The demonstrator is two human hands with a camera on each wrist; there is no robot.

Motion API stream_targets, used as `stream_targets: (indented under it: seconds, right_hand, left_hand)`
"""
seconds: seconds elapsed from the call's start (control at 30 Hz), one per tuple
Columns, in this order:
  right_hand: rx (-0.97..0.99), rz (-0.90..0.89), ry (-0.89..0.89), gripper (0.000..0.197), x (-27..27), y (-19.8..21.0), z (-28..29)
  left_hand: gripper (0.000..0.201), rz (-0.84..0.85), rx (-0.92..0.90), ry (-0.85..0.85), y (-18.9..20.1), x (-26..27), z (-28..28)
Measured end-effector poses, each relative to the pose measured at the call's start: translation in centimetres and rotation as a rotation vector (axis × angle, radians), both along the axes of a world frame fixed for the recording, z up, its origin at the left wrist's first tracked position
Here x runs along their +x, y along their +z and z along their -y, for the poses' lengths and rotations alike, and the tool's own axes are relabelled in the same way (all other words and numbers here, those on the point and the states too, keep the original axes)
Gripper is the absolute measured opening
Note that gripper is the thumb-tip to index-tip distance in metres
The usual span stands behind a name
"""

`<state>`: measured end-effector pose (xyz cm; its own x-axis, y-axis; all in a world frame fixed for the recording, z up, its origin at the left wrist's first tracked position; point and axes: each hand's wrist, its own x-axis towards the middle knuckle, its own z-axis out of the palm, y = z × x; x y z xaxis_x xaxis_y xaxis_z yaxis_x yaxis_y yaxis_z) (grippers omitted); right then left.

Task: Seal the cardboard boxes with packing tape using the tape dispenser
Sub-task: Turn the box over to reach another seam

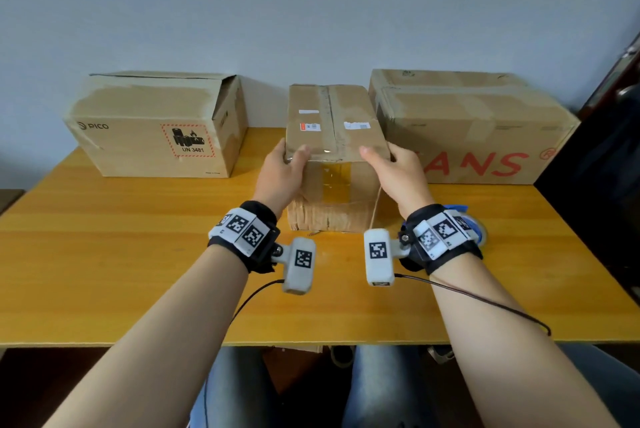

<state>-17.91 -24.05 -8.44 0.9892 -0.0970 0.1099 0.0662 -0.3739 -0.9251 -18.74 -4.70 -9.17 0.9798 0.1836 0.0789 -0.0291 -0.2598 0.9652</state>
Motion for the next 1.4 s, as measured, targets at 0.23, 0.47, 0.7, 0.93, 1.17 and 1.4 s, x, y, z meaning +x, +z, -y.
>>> stream_targets:
  seconds: [0.23, 0.47, 0.7, 0.93, 1.17, 1.4]
  right_hand:
    - [-0.174, -0.114, 0.064, 0.048, -0.2, 0.6, -0.3]
    - [-0.049, -0.109, 0.082, 0.046, -1.0, 1.3, -0.4]
    - [0.016, -0.082, 0.070, 0.089, -0.7, 1.0, -1.4]
    - [0.222, -0.062, 0.095, 0.068, -0.9, 3.0, -1.4]
    - [0.408, -0.149, 0.184, 0.083, -1.4, 3.6, -1.1]
    - [0.047, -0.286, 0.157, 0.048, -1.6, 2.9, -0.1]
  left_hand:
    - [0.040, -0.142, 0.023, -0.071, 1.2, -0.4, -0.3]
    - [0.037, -0.097, -0.028, -0.040, 0.7, -1.1, -1.1]
    - [0.071, -0.004, 0.021, -0.081, 0.9, -1.7, -2.7]
    - [0.065, 0.138, -0.188, 0.005, 4.5, -1.6, -2.6]
    - [0.072, 0.267, -0.138, 0.071, 6.2, -0.7, -2.7]
    - [0.032, 0.411, 0.046, 0.090, 5.4, -0.6, -2.9]
